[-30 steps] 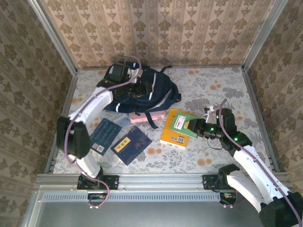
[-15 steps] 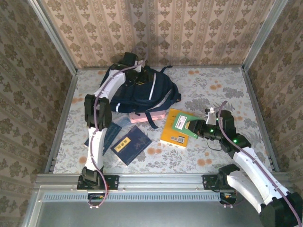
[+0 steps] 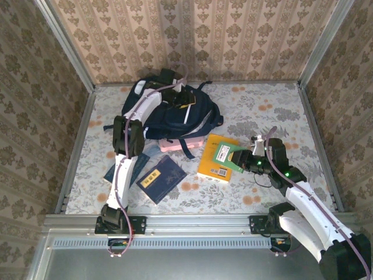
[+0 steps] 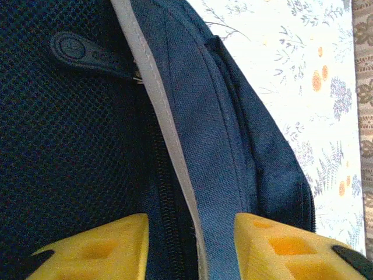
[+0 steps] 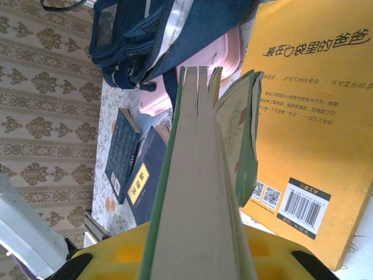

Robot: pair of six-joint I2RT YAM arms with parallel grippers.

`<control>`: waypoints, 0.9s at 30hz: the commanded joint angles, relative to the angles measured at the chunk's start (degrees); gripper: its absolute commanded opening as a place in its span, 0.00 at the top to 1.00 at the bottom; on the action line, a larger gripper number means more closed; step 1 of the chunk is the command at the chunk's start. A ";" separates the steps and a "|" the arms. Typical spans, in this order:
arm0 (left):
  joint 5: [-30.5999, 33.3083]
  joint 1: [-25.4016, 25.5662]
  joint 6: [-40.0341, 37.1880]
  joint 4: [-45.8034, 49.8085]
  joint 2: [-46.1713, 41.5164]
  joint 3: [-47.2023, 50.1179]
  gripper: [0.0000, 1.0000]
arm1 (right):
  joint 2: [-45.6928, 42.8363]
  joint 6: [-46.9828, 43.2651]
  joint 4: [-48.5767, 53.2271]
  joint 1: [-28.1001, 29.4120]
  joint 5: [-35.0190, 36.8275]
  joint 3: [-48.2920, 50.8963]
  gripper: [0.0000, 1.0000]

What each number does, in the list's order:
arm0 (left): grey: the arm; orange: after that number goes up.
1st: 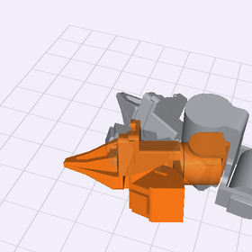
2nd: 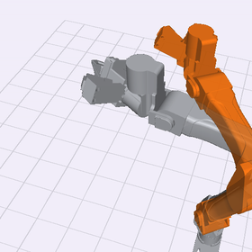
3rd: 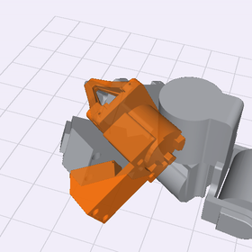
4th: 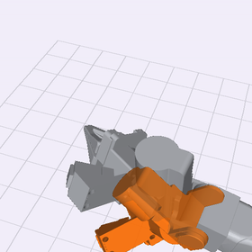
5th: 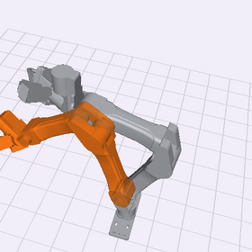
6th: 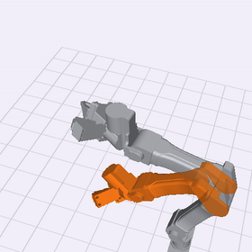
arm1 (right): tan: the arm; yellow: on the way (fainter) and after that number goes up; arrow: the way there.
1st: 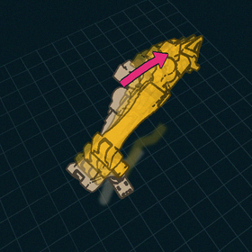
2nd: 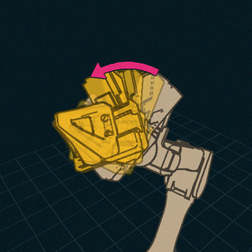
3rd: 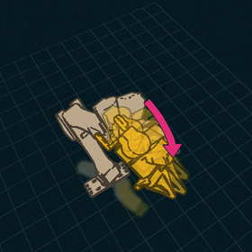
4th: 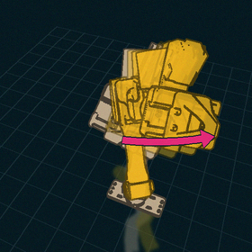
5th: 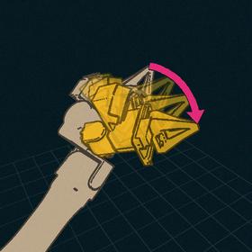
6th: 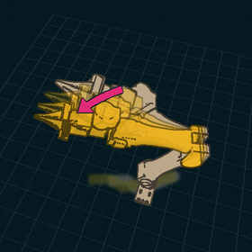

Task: Pack the student bag

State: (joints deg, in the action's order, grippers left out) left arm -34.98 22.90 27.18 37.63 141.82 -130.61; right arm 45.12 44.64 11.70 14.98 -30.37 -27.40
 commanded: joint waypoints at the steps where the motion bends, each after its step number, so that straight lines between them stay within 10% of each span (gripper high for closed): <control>1: -4.13 1.00 1.12 -1.29 1.71 -1.76 0.63 | 0.23 -1.60 -3.33 -0.12 -0.52 0.40 1.00; 8: -3.56 2.28 0.87 0.20 3.20 -3.84 0.78 | -0.30 -1.99 -2.70 -0.12 -0.28 1.18 1.00; 16: 2.34 2.88 -2.54 5.36 3.26 -3.81 0.71 | -1.74 -1.60 -2.39 -0.13 0.06 2.00 1.00; 22: 11.75 2.94 -5.92 14.10 2.91 -8.63 0.99 | -2.54 -0.96 -1.53 -0.11 0.32 0.35 1.00; 27: 10.40 2.94 -8.30 18.04 -3.14 -14.92 1.00 | -3.35 0.53 -2.21 -0.09 2.32 -1.58 1.00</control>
State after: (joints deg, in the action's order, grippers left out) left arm -25.69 25.93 22.02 49.74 144.70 -141.14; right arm 43.09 43.90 10.94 14.98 -29.78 -26.02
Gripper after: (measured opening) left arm 0.045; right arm 0.228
